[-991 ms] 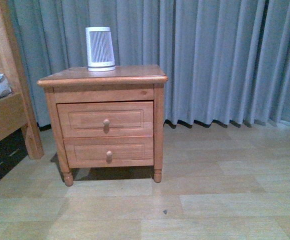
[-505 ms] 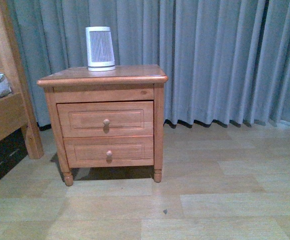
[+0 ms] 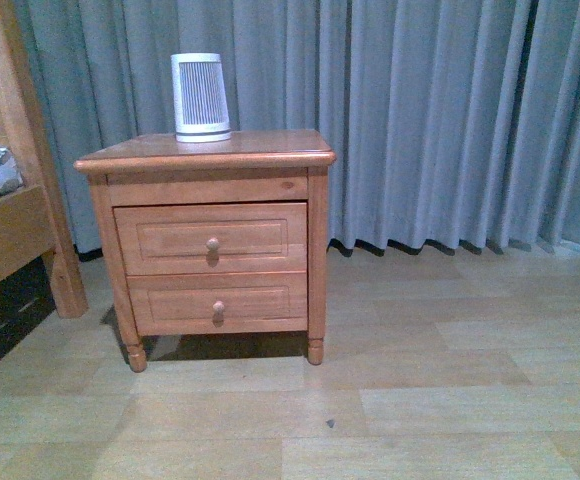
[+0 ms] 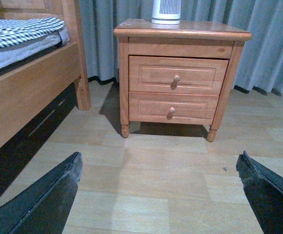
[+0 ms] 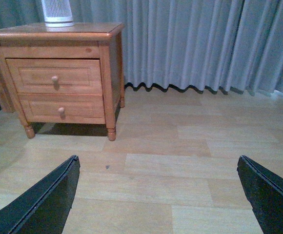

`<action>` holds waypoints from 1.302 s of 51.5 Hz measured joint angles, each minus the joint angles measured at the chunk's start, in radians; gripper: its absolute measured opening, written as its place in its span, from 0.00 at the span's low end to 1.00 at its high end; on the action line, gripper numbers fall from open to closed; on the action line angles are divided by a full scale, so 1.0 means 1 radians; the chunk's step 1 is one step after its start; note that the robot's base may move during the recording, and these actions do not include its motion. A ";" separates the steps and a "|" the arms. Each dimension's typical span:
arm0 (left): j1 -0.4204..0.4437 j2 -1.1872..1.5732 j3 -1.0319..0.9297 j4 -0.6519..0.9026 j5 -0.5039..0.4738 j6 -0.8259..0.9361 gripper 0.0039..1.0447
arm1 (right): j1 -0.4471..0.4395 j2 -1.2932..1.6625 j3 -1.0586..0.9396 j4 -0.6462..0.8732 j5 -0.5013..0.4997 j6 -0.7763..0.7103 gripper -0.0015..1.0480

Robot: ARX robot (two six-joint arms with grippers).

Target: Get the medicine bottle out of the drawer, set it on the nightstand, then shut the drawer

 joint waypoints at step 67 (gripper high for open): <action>0.000 0.000 0.000 0.000 0.000 0.000 0.94 | 0.000 0.000 0.000 0.000 0.000 0.000 0.93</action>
